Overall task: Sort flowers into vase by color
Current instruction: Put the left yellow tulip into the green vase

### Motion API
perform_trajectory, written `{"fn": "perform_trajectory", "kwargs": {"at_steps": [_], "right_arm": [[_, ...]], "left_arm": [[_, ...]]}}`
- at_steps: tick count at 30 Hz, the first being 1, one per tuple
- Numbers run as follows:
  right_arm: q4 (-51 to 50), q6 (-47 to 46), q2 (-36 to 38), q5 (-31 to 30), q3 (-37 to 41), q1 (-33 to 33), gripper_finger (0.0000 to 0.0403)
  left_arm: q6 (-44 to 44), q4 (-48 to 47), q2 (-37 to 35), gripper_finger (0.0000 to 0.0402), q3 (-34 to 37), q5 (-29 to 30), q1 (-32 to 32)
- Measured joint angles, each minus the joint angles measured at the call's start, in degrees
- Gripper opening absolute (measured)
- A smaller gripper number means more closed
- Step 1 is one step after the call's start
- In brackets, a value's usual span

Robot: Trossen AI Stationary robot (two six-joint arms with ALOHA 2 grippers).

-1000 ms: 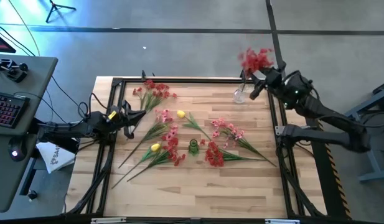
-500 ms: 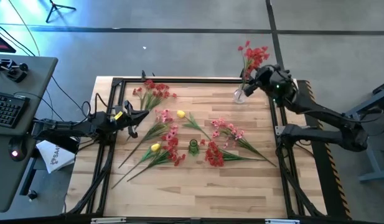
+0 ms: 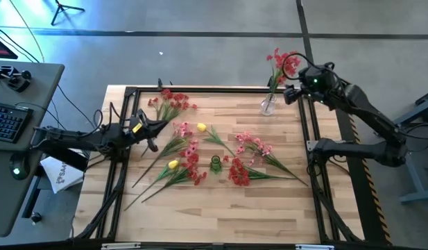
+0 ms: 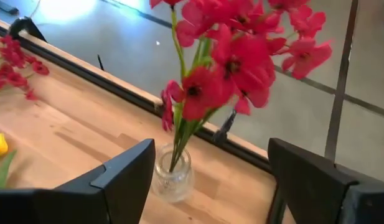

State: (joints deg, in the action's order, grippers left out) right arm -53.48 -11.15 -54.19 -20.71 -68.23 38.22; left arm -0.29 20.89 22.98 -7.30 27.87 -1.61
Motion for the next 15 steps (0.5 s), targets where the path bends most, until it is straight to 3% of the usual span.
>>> {"fn": "perform_trajectory", "kwargs": {"at_steps": [4,8,15], "right_arm": [[-1.42,0.82,0.27,2.36,-1.18,-0.70,0.0295],[-1.21,2.17,1.00,11.80,0.21,-5.08,0.0286],[5.56,-0.90,2.14,13.91,7.77,-21.05,0.0273]], "left_arm": [[2.56,-0.16,6.47,0.0000,-3.35,5.01,-3.37],[4.49,-1.79,13.79,0.0000,-7.97,10.24,-7.67],[1.07,-20.67,27.08,0.0000,-22.71,19.06,-16.44]]}}
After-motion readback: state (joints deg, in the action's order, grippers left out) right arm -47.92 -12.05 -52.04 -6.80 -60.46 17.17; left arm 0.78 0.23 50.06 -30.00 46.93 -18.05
